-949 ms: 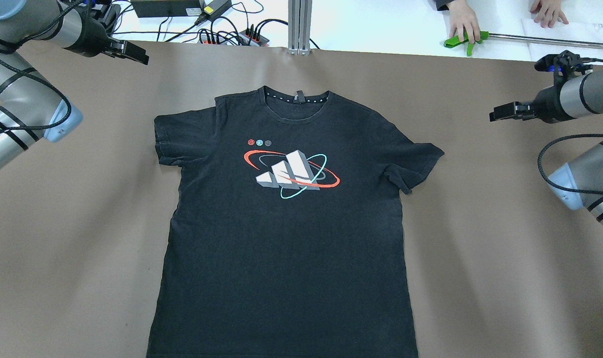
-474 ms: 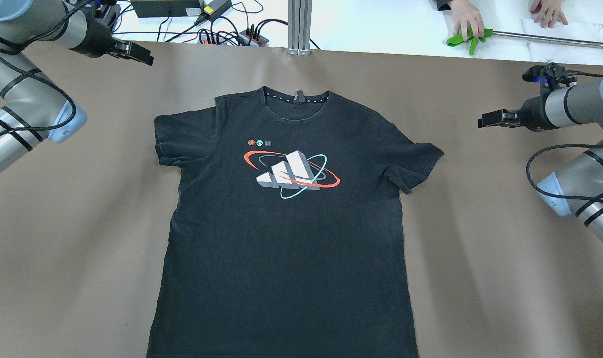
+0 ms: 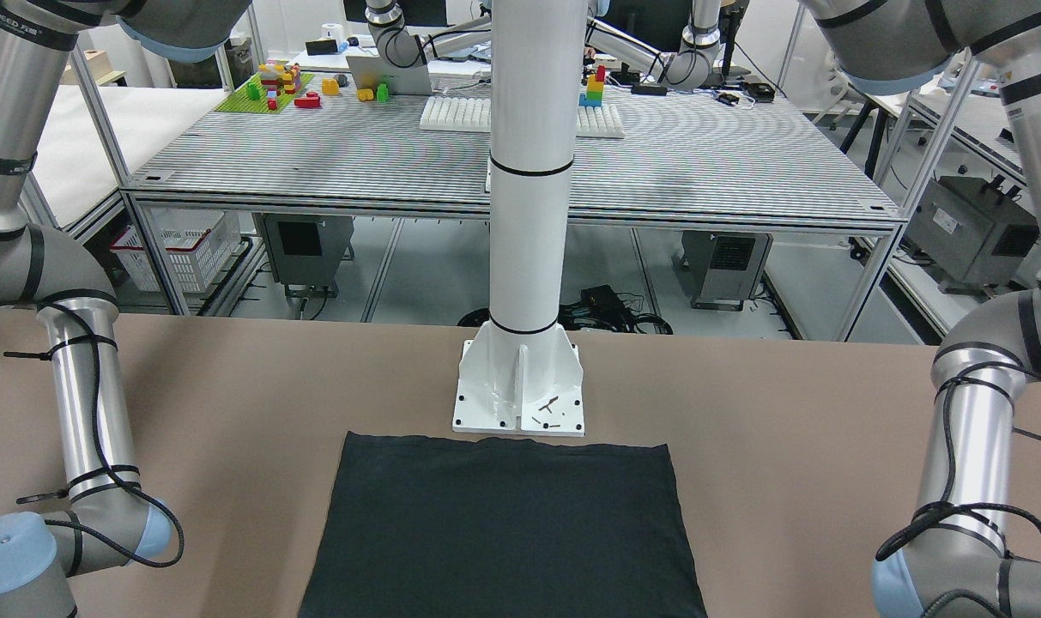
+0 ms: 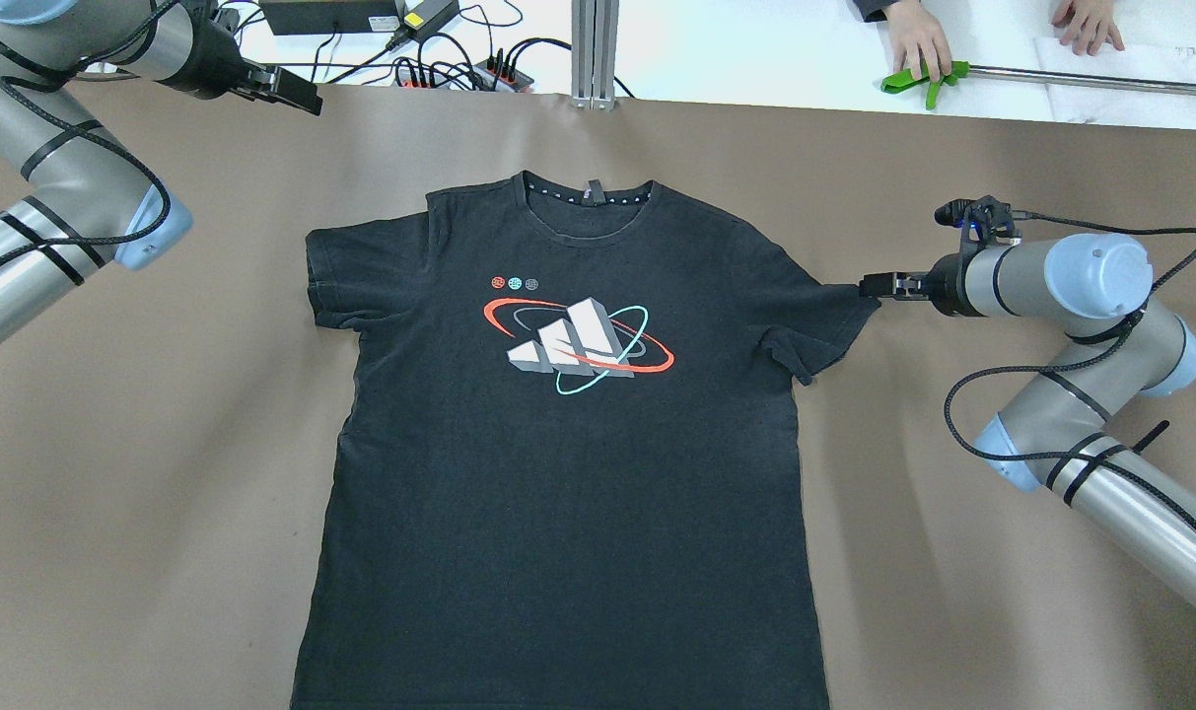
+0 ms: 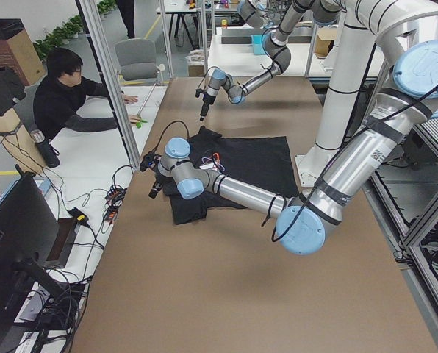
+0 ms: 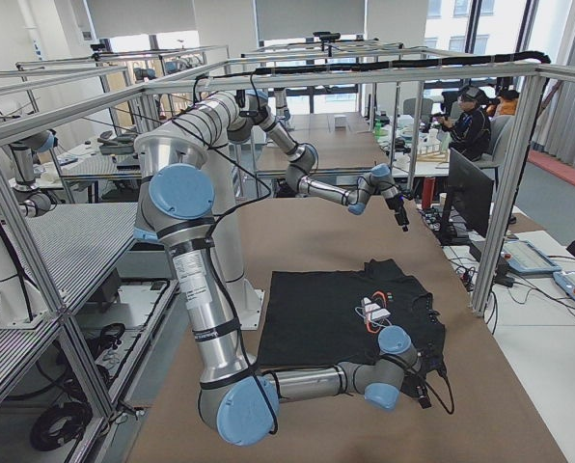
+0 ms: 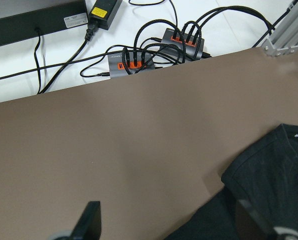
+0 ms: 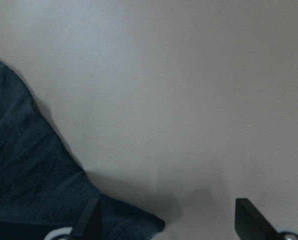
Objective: Fold clothes
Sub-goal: 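Move the right gripper toward the sleeve nearest it while the left arm lowers, then grasp the sleeve with the right gripper and fold it inward over the shirt, then release the sleeve and raise the right gripper while the left gripper approaches, then grasp the sleeve nearest the left gripper and fold it inward over the shirt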
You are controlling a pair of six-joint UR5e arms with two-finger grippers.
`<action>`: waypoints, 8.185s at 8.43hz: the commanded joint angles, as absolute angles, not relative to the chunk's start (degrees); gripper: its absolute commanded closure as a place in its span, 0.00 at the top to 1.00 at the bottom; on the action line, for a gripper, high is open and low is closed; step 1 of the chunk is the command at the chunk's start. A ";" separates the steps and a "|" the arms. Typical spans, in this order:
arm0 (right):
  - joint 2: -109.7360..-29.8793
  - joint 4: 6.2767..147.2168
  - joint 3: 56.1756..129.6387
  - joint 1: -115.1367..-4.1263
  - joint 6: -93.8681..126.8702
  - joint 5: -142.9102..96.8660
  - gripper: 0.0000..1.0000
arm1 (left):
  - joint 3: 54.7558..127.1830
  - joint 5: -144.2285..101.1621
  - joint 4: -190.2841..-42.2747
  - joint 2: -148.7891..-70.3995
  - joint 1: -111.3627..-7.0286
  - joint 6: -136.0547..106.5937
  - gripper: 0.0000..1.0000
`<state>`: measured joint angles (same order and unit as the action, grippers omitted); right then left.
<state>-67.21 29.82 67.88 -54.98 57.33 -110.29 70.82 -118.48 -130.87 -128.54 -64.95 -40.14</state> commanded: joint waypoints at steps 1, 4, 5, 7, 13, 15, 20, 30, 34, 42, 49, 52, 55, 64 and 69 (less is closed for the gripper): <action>-66.71 27.33 66.09 -53.09 59.24 -108.37 0.94 | 69.61 -118.30 -130.87 -129.20 -64.95 -39.99 0.95; -64.96 27.77 66.01 -50.54 60.90 -105.47 0.86 | 69.00 -117.95 -130.87 -129.46 -64.95 -39.99 0.95; -64.78 28.47 66.01 -50.54 61.08 -105.47 0.41 | 68.99 -117.95 -130.87 -129.72 -64.86 -40.08 0.95; -64.78 28.65 66.62 -50.54 60.91 -105.56 0.00 | 69.08 -117.95 -130.87 -130.16 -64.95 -40.69 0.95; -62.42 48.31 80.49 -54.76 60.64 -111.53 0.00 | 68.99 -117.95 -130.78 -131.04 -64.95 -40.87 0.95; -58.37 51.14 80.51 -53.27 61.61 -110.92 0.00 | 68.73 -117.86 -130.78 -131.13 -64.95 -40.87 0.94; -47.74 57.30 75.00 -42.99 65.13 -94.41 0.00 | 63.46 -117.86 -130.96 -134.30 -64.86 -40.17 0.95; -38.23 56.60 61.79 -42.62 65.22 -89.12 0.94 | 63.37 -117.86 -130.96 -134.56 -64.78 -40.34 0.95; -40.77 56.60 62.31 -47.61 60.12 -95.49 0.94 | 63.54 -118.30 -131.22 -134.13 -64.86 -40.52 0.95; -45.96 56.43 67.58 -53.00 58.80 -105.29 0.94 | 70.93 -109.46 -141.33 -120.85 -55.30 -46.85 0.95; -47.72 54.40 67.76 -53.00 58.89 -105.21 0.94 | 62.05 -101.26 -144.14 -123.13 -50.64 -43.15 0.95; -47.81 54.40 67.76 -53.00 58.80 -104.94 0.94 | 61.96 -100.20 -144.05 -123.05 -49.66 -43.15 0.88; -48.51 54.32 68.29 -52.91 58.97 -104.85 0.94 | 61.70 -100.19 -144.05 -123.05 -49.66 -43.07 0.68; -49.66 53.09 68.20 -52.91 58.71 -104.68 0.94 | 74.92 -100.02 -123.38 -128.67 -50.36 -47.61 0.00; -50.45 51.86 68.12 -53.00 58.62 -103.98 0.94 | 67.52 -86.06 -118.65 -138.85 -39.47 -60.72 0.00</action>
